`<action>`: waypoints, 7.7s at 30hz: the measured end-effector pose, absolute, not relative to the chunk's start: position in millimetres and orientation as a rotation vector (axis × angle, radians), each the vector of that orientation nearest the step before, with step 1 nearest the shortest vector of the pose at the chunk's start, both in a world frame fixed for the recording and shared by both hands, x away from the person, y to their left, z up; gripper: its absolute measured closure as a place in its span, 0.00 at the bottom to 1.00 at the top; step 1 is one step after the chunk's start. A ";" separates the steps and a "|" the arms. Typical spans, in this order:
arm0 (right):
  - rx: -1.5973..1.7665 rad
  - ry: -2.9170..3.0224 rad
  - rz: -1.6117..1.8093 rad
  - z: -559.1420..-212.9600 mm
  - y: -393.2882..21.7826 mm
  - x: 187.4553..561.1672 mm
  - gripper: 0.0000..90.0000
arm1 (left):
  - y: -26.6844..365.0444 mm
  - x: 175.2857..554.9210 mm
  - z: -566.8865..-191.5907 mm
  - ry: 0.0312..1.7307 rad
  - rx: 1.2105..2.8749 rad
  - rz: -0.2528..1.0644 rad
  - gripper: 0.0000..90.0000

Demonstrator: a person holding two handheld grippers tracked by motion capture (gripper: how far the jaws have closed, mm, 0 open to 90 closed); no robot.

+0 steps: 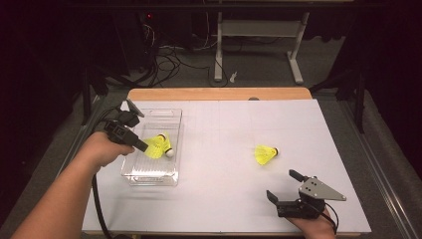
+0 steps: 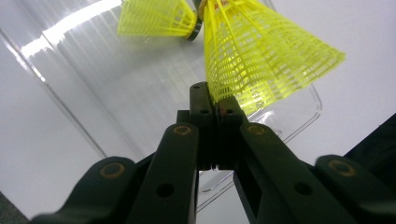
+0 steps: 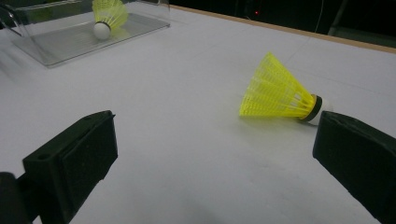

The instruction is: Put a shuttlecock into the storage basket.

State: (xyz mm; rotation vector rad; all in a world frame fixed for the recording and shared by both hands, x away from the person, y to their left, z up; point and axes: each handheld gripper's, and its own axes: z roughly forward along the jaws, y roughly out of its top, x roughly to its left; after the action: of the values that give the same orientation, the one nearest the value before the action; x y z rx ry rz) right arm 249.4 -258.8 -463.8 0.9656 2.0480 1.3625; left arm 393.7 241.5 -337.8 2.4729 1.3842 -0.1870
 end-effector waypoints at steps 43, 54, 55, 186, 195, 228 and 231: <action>0.937 2.072 1.363 -464.6 -256.7 249.4 0.01 | 255.6 424.2 -332.5 1.552 2.414 -0.120 0.99; 0.933 2.084 1.361 -465.3 -255.4 249.0 0.01 | 261.1 436.0 -351.5 1.629 2.395 -0.127 0.99; 0.931 2.085 1.359 -465.5 -255.5 249.0 0.01 | 261.3 436.3 -352.9 1.631 2.392 -0.129 0.99; 0.906 2.099 1.356 -464.1 -251.5 246.8 0.02 | 219.2 401.3 -378.0 1.499 2.604 -0.222 0.11; 0.905 2.095 1.356 -464.2 -250.9 246.8 0.01 | 213.1 397.2 -375.5 1.468 2.623 -0.233 0.00; 0.901 2.081 1.348 -461.9 -253.1 245.1 0.01 | 137.9 381.9 -348.7 1.250 2.744 -0.241 0.01; 0.903 2.082 1.348 -461.9 -253.5 245.3 0.01 | 129.4 381.3 -347.6 1.231 2.752 -0.244 0.01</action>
State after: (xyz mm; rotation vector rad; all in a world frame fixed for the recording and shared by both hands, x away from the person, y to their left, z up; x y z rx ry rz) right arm 245.3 -253.5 -461.9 0.9028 2.0815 1.3479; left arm 381.3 129.4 -347.6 2.7522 1.2311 -0.2436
